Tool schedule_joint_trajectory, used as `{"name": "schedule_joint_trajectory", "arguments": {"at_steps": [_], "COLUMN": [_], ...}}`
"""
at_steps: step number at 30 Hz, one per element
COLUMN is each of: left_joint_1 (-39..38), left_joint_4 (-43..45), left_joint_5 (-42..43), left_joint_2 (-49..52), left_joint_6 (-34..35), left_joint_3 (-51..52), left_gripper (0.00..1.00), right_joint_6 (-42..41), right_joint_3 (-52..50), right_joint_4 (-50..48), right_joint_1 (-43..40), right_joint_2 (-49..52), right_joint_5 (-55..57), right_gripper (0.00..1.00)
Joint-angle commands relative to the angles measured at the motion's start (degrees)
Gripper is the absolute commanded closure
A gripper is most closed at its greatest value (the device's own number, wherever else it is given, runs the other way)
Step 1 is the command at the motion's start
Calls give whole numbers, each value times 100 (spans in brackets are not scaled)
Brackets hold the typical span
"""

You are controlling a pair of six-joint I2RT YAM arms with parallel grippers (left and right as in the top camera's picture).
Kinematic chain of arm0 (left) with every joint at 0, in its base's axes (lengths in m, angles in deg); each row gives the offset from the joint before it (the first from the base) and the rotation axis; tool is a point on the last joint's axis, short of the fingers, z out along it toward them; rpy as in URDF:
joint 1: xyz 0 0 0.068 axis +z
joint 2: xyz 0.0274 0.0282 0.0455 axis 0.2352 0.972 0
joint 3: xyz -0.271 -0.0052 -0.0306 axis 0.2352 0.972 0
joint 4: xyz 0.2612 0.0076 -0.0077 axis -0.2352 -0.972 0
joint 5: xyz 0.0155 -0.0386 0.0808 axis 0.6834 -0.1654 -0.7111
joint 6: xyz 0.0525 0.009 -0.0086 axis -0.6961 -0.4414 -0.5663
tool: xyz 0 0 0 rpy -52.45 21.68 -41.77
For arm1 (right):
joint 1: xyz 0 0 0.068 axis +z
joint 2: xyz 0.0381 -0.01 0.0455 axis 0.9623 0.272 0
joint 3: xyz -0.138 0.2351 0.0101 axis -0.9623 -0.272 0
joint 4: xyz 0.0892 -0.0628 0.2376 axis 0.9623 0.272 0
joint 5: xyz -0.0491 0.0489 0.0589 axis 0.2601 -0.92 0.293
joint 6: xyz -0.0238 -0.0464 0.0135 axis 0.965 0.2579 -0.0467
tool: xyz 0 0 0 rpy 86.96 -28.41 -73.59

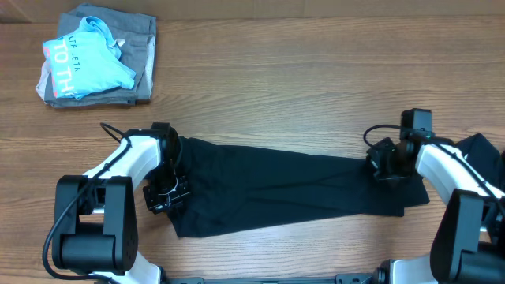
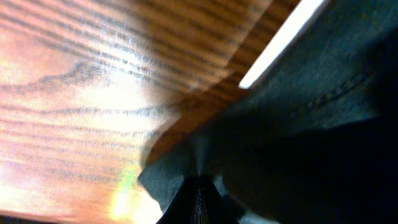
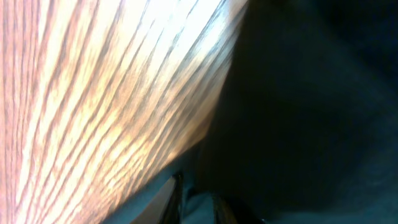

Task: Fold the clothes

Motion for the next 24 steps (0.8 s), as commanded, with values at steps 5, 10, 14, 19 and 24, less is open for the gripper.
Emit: {"name": "schedule_joint_trajectory", "arguments": {"at_steps": [5, 10, 14, 19, 24], "left_joint_1": [4, 7, 9, 9, -2], "left_joint_4": [-437, -468, -479, -468, -457], "left_joint_5": [-258, -400, -59, 155, 223], "left_joint_2": [-914, -1631, -1611, -1161, -693], "left_joint_6": [-195, -203, -831, -1226, -1401], "left_joint_3": [-931, -1034, -1005, -831, -815], "left_gripper": [96, 37, 30, 35, 42], "right_joint_6": [435, 643, 1019, 1029, 1027], "right_joint_3": [1779, 2752, 2835, 2640, 2470], "right_joint_4": [1333, 2194, 2382, 2356, 2031], "right_joint_1": [-498, -433, -197, 208, 503], "right_joint_2": [81, 2, -42, -42, -42], "right_joint_5": [247, -216, -787, -767, -769], "right_gripper": [90, 80, 45, 24, 23]}}
